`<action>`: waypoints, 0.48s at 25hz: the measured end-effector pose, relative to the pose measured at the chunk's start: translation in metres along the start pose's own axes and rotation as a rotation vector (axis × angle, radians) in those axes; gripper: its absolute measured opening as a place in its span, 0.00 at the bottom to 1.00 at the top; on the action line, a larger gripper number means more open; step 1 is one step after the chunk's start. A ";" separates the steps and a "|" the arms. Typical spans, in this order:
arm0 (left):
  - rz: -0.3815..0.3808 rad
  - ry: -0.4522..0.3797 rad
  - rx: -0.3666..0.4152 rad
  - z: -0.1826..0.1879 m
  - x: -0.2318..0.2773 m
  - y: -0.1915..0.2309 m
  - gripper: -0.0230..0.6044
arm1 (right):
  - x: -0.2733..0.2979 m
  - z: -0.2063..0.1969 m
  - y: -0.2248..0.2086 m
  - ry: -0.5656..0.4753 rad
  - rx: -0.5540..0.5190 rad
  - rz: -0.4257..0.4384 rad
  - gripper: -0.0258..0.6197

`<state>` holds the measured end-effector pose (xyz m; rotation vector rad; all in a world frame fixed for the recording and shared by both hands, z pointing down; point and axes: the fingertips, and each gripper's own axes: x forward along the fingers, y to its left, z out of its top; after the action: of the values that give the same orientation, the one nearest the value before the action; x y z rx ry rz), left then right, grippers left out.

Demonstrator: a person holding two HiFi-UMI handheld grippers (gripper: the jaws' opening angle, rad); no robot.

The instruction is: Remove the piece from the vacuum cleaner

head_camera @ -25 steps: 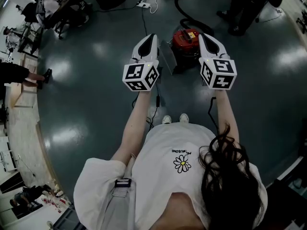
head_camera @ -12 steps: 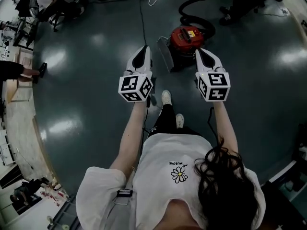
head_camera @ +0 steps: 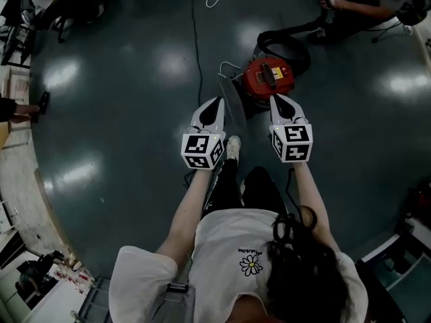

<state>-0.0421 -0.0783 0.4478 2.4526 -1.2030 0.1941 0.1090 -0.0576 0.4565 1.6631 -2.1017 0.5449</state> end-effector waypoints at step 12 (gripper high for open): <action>0.051 0.309 -0.083 -0.190 0.131 0.077 0.04 | 0.229 -0.170 -0.062 0.377 -0.051 0.045 0.08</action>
<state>-0.0115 -0.1374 0.6819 2.2218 -1.1133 0.5068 0.1334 -0.1677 0.7256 1.3630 -1.8637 0.7471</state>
